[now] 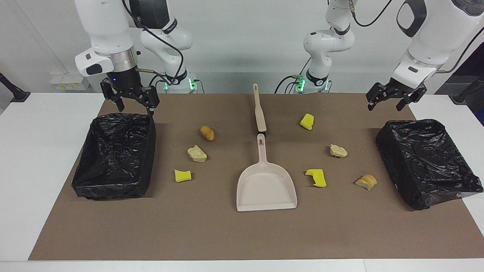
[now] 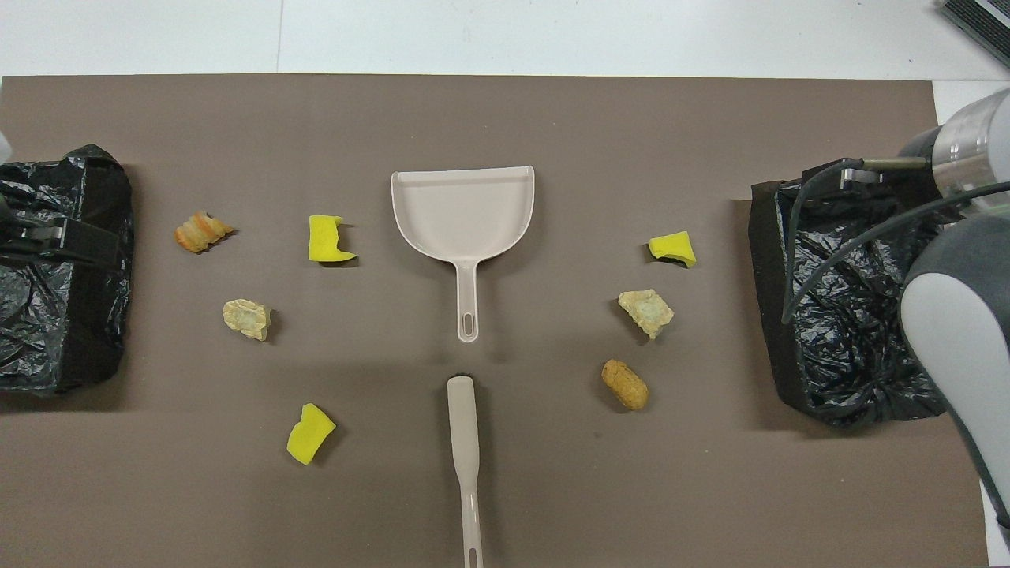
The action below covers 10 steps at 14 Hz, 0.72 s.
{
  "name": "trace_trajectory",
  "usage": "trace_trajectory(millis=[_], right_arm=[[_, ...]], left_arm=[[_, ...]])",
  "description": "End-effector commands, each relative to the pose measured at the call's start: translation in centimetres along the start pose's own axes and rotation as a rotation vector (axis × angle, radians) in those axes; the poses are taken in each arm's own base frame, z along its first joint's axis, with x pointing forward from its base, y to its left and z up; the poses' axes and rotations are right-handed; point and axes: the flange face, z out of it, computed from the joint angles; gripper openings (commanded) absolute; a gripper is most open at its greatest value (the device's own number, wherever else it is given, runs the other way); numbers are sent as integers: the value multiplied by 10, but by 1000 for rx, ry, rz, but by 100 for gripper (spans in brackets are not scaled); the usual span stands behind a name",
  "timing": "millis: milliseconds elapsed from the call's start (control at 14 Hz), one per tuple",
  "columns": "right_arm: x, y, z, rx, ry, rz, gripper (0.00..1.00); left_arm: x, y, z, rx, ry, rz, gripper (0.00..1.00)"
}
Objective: Sweep and dump trash in bin
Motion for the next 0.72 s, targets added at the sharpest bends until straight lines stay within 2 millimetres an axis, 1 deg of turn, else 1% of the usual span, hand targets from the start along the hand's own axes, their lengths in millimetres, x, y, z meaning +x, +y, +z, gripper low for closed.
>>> trace_trajectory(millis=[0,143,430,645], right_arm=[[-28,13,-8,24,-53,29,100],[-34,15,-2,64,-73,7,100],[-32,13,-3,69,-61,-10,100],[-31,12,-3,70,-58,-11,100]], left_arm=[[1,-1,-1,6,-6,18,100],[3,-1,-2,7,9,16,100],[4,1,-2,-10,13,17,100],[6,5,7,-45,-4,23,100]])
